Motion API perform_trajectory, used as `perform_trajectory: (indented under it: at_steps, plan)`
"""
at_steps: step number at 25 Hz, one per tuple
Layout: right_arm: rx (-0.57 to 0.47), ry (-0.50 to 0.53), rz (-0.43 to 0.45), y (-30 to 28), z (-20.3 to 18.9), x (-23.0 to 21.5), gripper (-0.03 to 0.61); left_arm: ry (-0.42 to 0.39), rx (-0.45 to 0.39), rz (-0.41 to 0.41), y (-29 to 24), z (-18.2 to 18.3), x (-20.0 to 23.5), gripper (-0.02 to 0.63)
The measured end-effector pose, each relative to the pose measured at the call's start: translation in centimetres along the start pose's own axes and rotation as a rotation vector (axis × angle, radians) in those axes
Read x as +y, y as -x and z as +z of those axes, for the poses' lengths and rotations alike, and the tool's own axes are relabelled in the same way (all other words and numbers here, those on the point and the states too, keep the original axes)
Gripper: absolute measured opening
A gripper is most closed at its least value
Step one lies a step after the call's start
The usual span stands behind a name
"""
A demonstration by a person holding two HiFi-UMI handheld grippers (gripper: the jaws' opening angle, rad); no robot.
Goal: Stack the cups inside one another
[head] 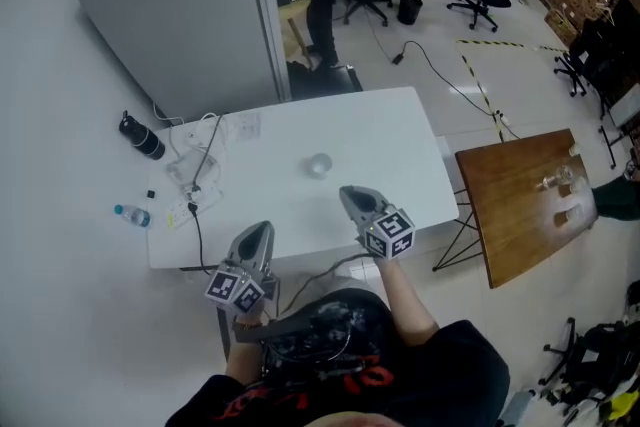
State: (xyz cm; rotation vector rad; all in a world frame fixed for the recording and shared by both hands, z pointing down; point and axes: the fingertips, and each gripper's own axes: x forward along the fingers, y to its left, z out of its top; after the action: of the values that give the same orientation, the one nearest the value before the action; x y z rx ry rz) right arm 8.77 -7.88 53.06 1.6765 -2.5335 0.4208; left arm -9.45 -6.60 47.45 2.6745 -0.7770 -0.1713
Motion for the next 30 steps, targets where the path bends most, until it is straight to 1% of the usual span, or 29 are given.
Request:
perform_trajectory:
  at_steps: [3, 7, 11, 15, 20, 23, 25, 28, 30]
  plan:
    - [-0.058, 0.004, 0.006, 1.0, 1.6, -0.6, 0.005, -0.018, -0.002, 0.003, -1.1, 0.2, -0.4, -0.009]
    - [-0.064, 0.025, 0.030, 1.8, 2.6, -1.0, 0.005, -0.016, 0.003, 0.013, -2.3, -0.1, -1.5, -0.008]
    - [-0.079, 0.029, 0.043, 2.9, 3.9, -2.1, 0.005, -0.036, -0.001, 0.016, -4.0, 0.1, -2.7, -0.009]
    - [-0.087, 0.003, 0.026, 4.5, 4.7, -3.9, 0.005, -0.061, 0.001, 0.028, -4.7, 0.9, -3.5, -0.009]
    - [-0.112, -0.019, 0.003, 6.3, 6.0, -5.6, 0.005, -0.088, -0.035, 0.042, -4.9, 3.1, -3.3, -0.008]
    - [-0.121, -0.020, -0.007, 7.1, 6.5, -6.1, 0.005, -0.094, -0.034, 0.046, -5.0, 3.5, -3.2, -0.009]
    - [-0.136, -0.009, -0.012, 7.5, 7.2, -6.1, 0.005, -0.114, -0.023, 0.046, -5.2, 3.7, -3.2, -0.009]
    - [-0.163, 0.007, -0.014, 7.6, 8.8, -5.9, 0.005, -0.176, 0.003, 0.057, -5.4, 4.1, -2.9, -0.009]
    - [-0.177, 0.015, -0.011, 7.4, 9.7, -5.6, 0.005, -0.188, 0.001, 0.063, -5.3, 4.8, -2.5, -0.009]
